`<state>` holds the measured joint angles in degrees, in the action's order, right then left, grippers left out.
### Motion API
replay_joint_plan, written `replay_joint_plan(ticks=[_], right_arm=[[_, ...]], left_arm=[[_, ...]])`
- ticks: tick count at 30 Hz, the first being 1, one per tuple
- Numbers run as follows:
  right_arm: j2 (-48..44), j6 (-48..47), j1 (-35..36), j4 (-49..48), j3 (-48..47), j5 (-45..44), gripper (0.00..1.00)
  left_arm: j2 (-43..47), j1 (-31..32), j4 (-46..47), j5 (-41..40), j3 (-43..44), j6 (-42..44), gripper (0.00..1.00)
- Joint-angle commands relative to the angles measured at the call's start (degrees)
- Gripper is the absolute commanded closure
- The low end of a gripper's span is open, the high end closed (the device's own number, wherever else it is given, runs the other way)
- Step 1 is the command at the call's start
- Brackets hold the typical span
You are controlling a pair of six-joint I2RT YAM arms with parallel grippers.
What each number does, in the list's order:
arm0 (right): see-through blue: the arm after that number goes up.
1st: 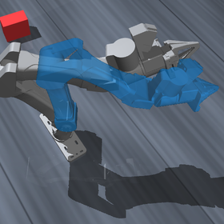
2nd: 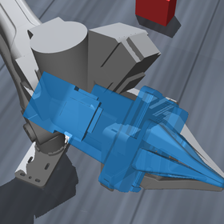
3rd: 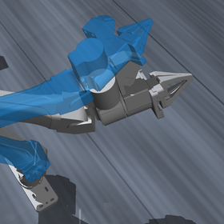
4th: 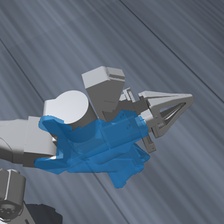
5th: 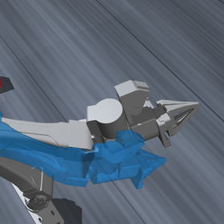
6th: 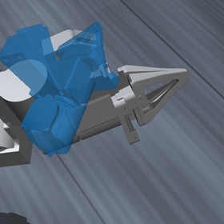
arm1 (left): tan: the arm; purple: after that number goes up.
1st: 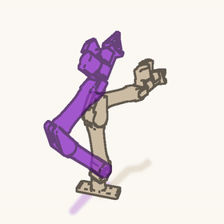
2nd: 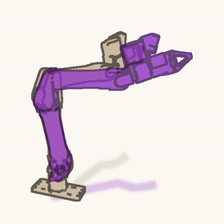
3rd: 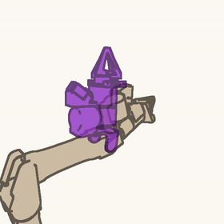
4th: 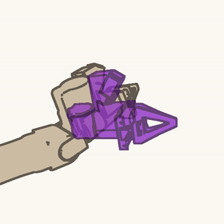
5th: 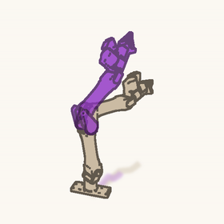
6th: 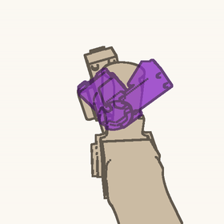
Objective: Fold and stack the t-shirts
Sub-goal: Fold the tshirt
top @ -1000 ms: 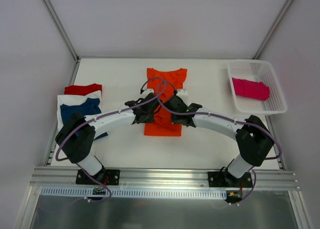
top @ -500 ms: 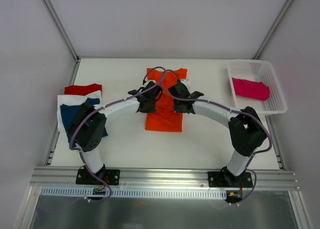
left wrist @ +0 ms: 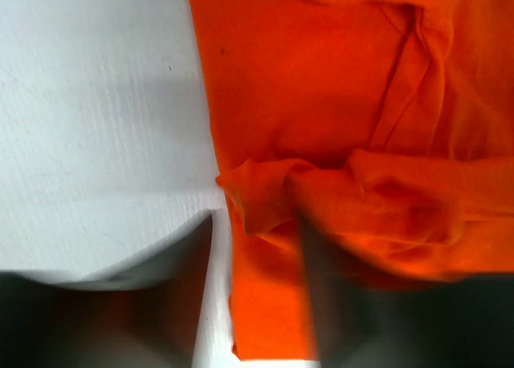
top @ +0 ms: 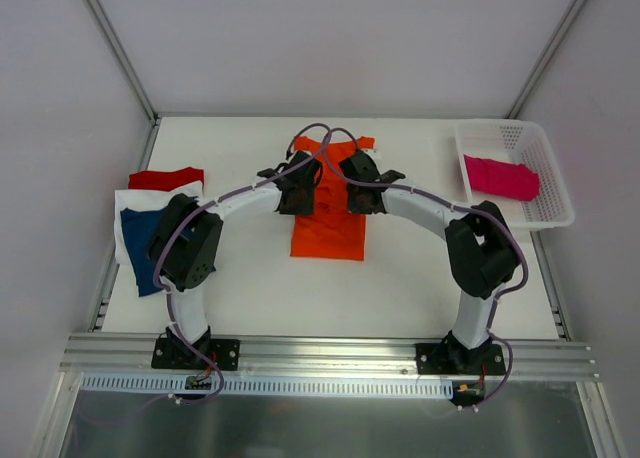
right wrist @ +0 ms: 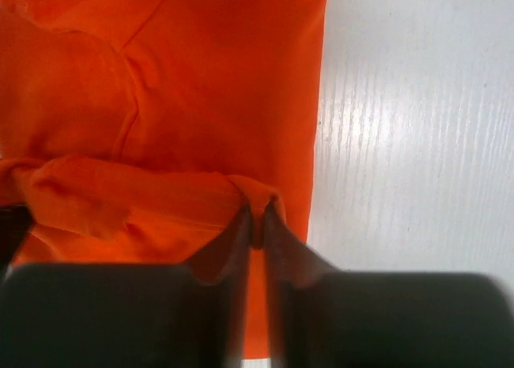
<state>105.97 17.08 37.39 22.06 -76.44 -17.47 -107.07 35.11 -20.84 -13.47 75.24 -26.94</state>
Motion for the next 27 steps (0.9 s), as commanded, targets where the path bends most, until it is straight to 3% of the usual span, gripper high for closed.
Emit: replay_joint_plan(ticks=[1,2,4,10,12,15,16,17,19,20,21,23,27], right_arm=[[1.86,-1.61,-1.26,0.0,-3.79,-1.51,0.8],[2.22,-2.66,-1.35,-0.09,-5.19,-2.21,0.61],[2.4,-4.24,-1.35,-0.09,-6.87,-4.93,0.49],[-4.87,-10.75,-1.26,-0.09,-10.49,-9.86,0.44],[-7.96,-10.93,-1.35,-0.79,-7.77,-8.73,0.45],[-12.71,-9.79,-1.26,-1.85,-3.55,-5.04,0.54],[-13.42,-8.83,-1.0,-2.2,-0.75,-4.07,0.68],[-13.86,-8.38,-0.83,-3.42,0.76,-3.45,0.77],[-14.39,-6.72,-0.3,-5.44,4.7,-1.78,0.97],[-14.13,-6.28,-0.21,-6.06,5.68,-0.12,0.99],[-13.34,-5.84,0.05,-6.42,6.48,0.59,1.0],[-12.38,-4.26,0.84,-6.94,8.06,1.91,1.0],[-10.71,-1.97,3.21,-8.62,10.96,3.76,1.0]], left_arm=[[-1.13,-1.01,-0.34,-1.89,2.54,1.71,0.4],[-0.95,-0.92,-0.25,-2.95,2.8,1.71,0.24],[0.19,-0.92,-0.17,-5.06,3.68,2.59,0.01],[7.39,-0.92,1.33,-8.5,4.48,3.65,0.01],[10.19,-0.92,1.5,-6.31,2.29,3.21,0.01],[12.49,-0.66,2.2,-3.67,-0.88,1.54,0.01],[12.93,-0.57,2.73,-3.14,-3.15,0.67,0.03],[13.11,-0.31,3.34,-2.44,-4.3,0.31,0.05],[13.46,0.48,4.75,-0.07,-6.86,-0.83,0.21],[13.29,0.92,5.19,0.46,-7.39,-1.1,0.34],[13.29,1.36,5.37,0.81,-8.44,-1.45,0.63],[13.02,2.58,5.9,0.82,-9.32,-2.24,1.0],[11.97,3.73,6.34,1.78,-11.6,-3.55,1.0]])
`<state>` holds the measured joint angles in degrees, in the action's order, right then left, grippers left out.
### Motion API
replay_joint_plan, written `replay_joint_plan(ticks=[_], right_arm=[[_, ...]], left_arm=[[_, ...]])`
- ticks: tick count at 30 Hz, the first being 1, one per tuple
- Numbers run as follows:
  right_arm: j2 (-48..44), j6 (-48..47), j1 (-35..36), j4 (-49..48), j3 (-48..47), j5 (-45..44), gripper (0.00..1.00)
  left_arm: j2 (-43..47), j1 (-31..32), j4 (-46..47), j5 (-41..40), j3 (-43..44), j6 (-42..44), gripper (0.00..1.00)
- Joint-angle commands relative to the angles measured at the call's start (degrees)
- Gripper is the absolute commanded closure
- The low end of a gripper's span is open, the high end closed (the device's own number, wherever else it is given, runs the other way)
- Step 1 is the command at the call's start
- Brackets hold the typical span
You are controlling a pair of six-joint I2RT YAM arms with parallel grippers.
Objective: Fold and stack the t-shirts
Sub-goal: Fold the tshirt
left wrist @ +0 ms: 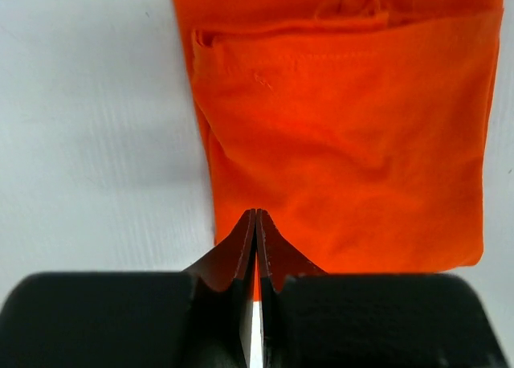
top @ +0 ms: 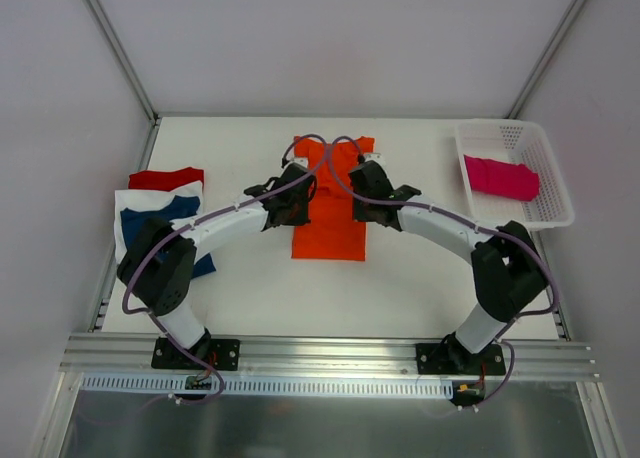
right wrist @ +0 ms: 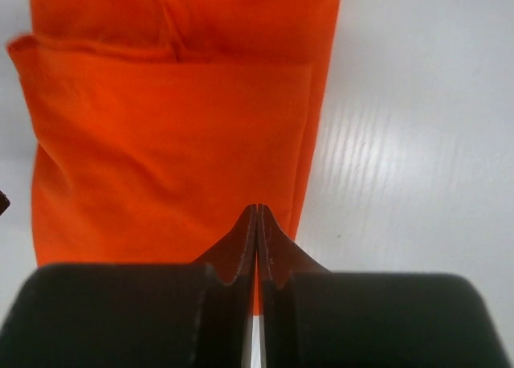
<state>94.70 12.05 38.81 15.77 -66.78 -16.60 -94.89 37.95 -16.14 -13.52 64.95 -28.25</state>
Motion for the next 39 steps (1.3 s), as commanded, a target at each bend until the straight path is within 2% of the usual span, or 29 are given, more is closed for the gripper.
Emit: replay_joint_plan(ticks=[1,11,23,32,39], right_arm=[[0.84,3.59,2.23,-2.32,1.74,2.8,0.99],[4.44,8.16,6.72,-3.9,7.19,2.89,1.0],[6.56,15.98,15.59,-3.64,14.4,-0.36,0.99],[2.08,24.32,25.34,6.2,16.86,-7.3,0.99],[-2.85,30.57,33.51,17.08,16.34,-12.49,1.0]], left_arm=[[-0.21,1.07,1.64,2.18,-1.84,-2.51,1.0],[1.11,3.88,3.75,3.59,-7.99,-5.15,1.0],[1.55,12.4,4.89,0.07,-18.52,-12.0,1.0],[12.25,19.52,3.05,-0.72,-30.74,-22.62,1.0],[19.56,26.9,-2.66,-3.0,-33.92,-28.35,1.0]])
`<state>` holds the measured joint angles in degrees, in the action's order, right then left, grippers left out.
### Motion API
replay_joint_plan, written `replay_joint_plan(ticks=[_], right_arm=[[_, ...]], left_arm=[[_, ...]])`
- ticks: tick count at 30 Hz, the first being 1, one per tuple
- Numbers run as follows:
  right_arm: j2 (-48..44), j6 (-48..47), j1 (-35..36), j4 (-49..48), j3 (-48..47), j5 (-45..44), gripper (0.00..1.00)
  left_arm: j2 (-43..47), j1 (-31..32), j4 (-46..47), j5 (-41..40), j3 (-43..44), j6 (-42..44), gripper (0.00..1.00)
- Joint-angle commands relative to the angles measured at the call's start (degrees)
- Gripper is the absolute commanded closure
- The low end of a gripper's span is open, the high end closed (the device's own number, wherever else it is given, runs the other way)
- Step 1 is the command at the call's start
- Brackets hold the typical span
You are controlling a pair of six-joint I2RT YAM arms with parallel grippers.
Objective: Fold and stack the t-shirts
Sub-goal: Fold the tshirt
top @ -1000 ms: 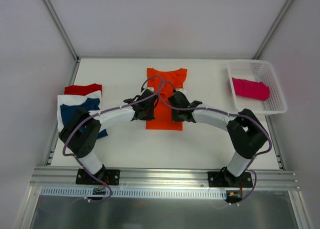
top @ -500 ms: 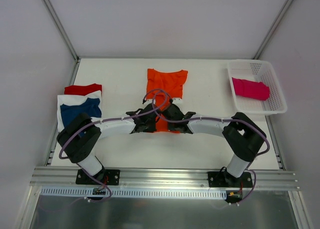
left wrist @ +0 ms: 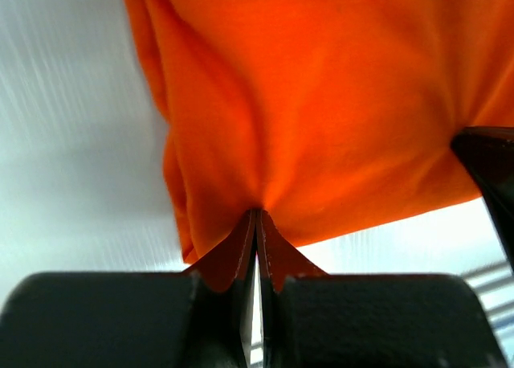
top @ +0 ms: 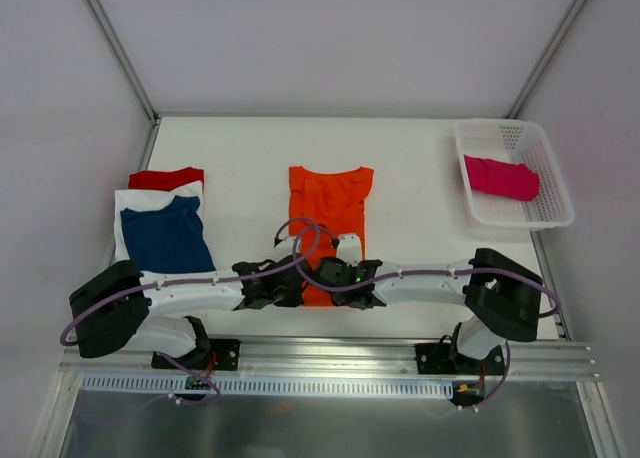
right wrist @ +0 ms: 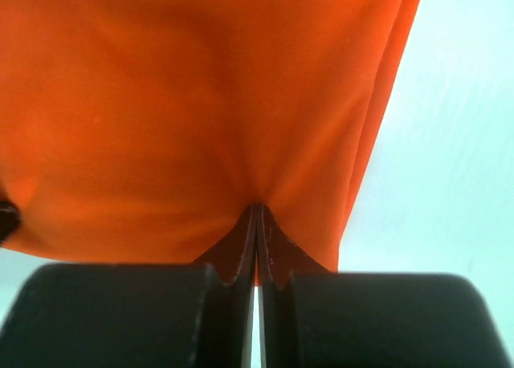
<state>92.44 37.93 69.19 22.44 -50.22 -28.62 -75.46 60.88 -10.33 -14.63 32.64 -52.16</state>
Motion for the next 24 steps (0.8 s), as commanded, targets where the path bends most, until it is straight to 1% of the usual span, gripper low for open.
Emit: replay_joint_plan(ticks=[1,4,8,15,20,24], right_arm=[[-1.03,6.09,3.84,11.83,-0.93,-1.69,1.0],[-2.0,8.99,6.83,16.05,-2.25,-3.19,1.0],[-3.15,12.5,10.96,18.25,-2.34,-4.42,1.0],[-3.5,17.0,14.39,22.12,-2.26,-6.88,0.99],[-4.82,19.02,15.98,24.58,-2.61,-8.73,1.0],[-6.83,23.22,17.82,28.18,-3.39,-11.36,1.0]], left_arm=[[1.1,5.63,-9.09,-2.15,-1.79,-5.22,1.0],[2.33,7.93,-11.46,-3.47,-1.88,-7.86,1.0],[2.86,11.96,-13.93,-4.7,-1.53,-11.81,1.0],[1.9,18.3,-19.2,-9.27,2.33,-16.04,1.0],[0.49,20.41,-22.54,-11.2,5.85,-17.27,1.0],[0.4,22.96,-23.94,-12.61,7.43,-19.64,1.0]])
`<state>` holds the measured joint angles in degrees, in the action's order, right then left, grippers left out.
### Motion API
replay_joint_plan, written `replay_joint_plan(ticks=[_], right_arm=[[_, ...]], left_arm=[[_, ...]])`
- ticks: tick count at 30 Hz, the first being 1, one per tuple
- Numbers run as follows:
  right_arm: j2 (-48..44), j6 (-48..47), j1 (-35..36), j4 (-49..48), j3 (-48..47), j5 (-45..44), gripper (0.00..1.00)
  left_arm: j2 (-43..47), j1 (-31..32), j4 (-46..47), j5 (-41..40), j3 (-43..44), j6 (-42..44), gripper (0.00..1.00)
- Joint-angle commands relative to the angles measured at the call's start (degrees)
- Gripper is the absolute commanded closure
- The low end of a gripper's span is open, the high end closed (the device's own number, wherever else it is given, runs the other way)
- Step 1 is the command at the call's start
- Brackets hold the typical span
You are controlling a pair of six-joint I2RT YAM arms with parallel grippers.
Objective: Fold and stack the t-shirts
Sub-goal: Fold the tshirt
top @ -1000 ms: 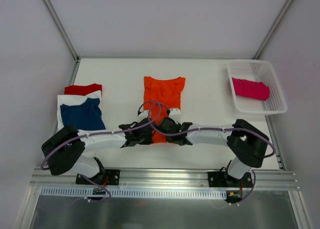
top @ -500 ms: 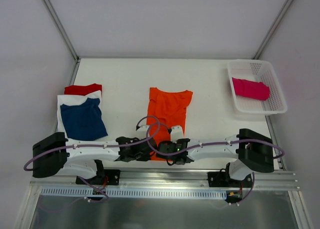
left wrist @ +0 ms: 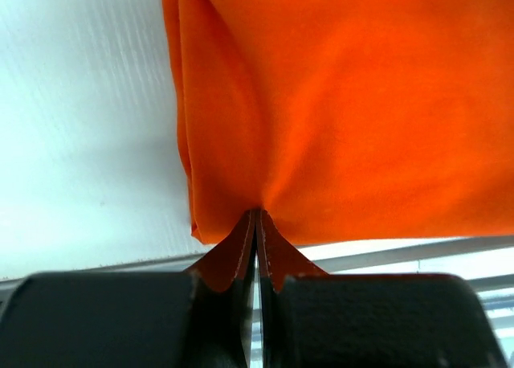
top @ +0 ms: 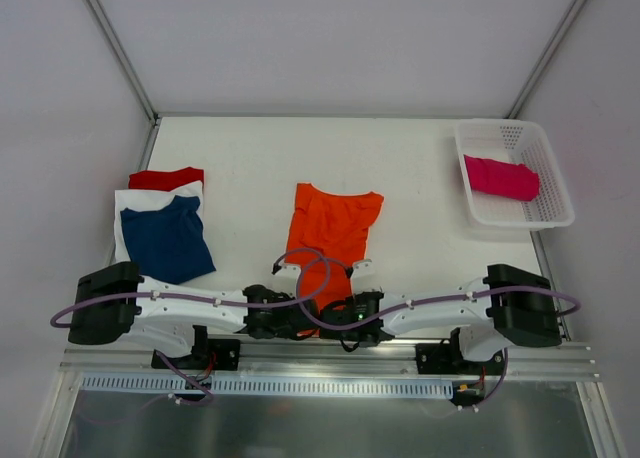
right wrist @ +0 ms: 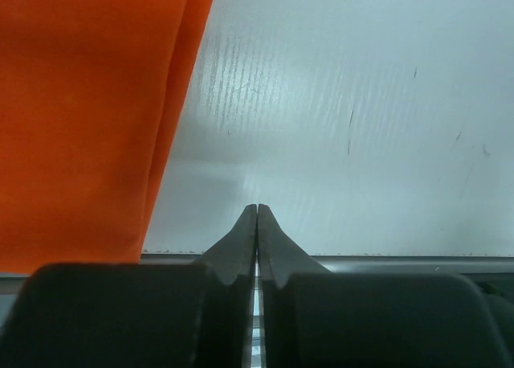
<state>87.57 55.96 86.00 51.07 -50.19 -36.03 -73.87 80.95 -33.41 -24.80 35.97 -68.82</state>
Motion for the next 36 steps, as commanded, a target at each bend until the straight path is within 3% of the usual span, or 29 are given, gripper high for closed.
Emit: replay_joint_plan(ticks=[1,3,8,10,13,16,19,23,30,36], right_arm=[[-2.57,5.82,1.45,0.43,-3.59,-5.35,0.99],[-4.59,7.05,2.94,2.98,-4.38,-7.02,0.99],[-8.46,11.34,6.72,7.89,-5.61,-10.63,0.75],[-10.13,12.76,8.3,8.61,-5.62,-12.47,0.69],[-11.98,15.22,11.03,8.0,-4.57,-13.54,0.57],[-13.91,16.19,12.7,3.26,-1.06,-13.54,0.51],[-15.67,16.37,13.58,-5.68,3.95,-12.4,0.5],[-15.5,17.33,14.29,-8.53,6.95,-11.61,0.5],[-12.25,21.46,15.43,-5.54,5.72,-11.78,0.5],[-11.11,22.96,15.52,-11.78,9.32,-11.69,0.49]], left_arm=[[-1.02,3.94,-1.13,-2.8,5.07,-3.34,1.0],[-0.58,4.92,-2.27,-4.37,6.48,-3.25,1.0],[0.83,7.11,-5.52,-8.33,12.98,0.52,1.0],[1.96,7.47,-6.23,-10.69,15.09,3.49,0.73],[3.37,7.47,-8.42,-13.25,15.63,4.04,0.21],[3.29,7.3,-14.48,-15.63,14.75,-1.29,0.07],[0.75,7.3,-21.07,-14.59,13.78,-7.44,0.06],[-4.35,7.38,-26.97,-13.0,13.17,-12.91,0.05],[-8.66,7.38,-27.24,-10.01,10.18,-16.34,0.04],[-6.56,8.0,-26.88,-8.95,6.49,-19.42,0.04]])
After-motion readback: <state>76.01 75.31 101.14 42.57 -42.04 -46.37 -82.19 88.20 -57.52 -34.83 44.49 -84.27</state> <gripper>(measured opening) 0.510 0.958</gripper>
